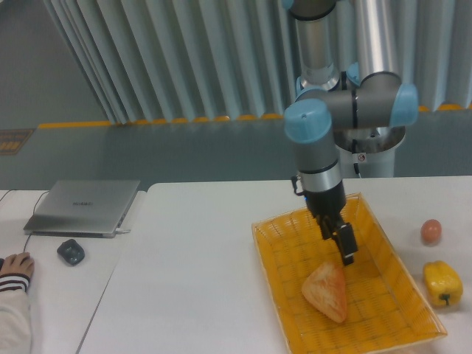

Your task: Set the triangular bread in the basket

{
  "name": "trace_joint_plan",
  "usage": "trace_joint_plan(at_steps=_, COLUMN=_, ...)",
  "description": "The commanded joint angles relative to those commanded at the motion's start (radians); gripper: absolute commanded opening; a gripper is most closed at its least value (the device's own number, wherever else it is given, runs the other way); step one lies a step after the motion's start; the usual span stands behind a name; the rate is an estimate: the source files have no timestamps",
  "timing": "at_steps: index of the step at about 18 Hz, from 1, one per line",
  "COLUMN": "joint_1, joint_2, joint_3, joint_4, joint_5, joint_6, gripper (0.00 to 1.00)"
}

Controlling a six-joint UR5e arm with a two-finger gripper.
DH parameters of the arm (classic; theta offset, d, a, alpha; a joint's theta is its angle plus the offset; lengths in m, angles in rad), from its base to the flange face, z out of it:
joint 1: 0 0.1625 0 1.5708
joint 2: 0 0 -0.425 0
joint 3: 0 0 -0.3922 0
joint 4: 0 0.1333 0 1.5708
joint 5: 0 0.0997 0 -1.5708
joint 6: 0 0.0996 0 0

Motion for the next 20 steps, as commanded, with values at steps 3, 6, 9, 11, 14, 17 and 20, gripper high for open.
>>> trace_joint_plan(at_steps=3, joint_1=0.038, joint_2=0.006, joint_3=0.041, joint_4=-0.121, joint_5=-0.005, joint_6=0.059, gripper=1.0)
trace_joint_plan(at_steps=6, joint_1=0.1, joint_2=0.008, joint_3=0.098, joint_4=-0.229, joint_5=-0.04, joint_6=0.193, gripper=1.0)
trace_joint_plan(at_steps=9, joint_1=0.152, joint_2=0.019, joint_3=0.103, joint_4=-0.262, joint_5=-0.049, joint_6=0.28, gripper=1.0)
trace_joint_plan(at_steps=11, joint_1=0.186, joint_2=0.031, joint_3=0.109, joint_4=-0.282, joint_5=-0.049, joint_6=0.33, gripper=1.0)
trace_joint_plan(at_steps=14, joint_1=0.212, joint_2=0.032, joint_3=0.107, joint_4=-0.284, joint_5=-0.051, joint_6=0.376, gripper=1.0)
trace_joint_plan(at_steps=17, joint_1=0.224, joint_2=0.034, joint_3=0.1, joint_4=-0.261, joint_5=-0.061, joint_6=0.384, gripper=1.0)
trace_joint_plan(at_steps=20, joint_1=0.23, joint_2=0.032, joint_3=0.097, joint_4=-0.252, joint_5=-0.055, joint_6=0.388, gripper=1.0)
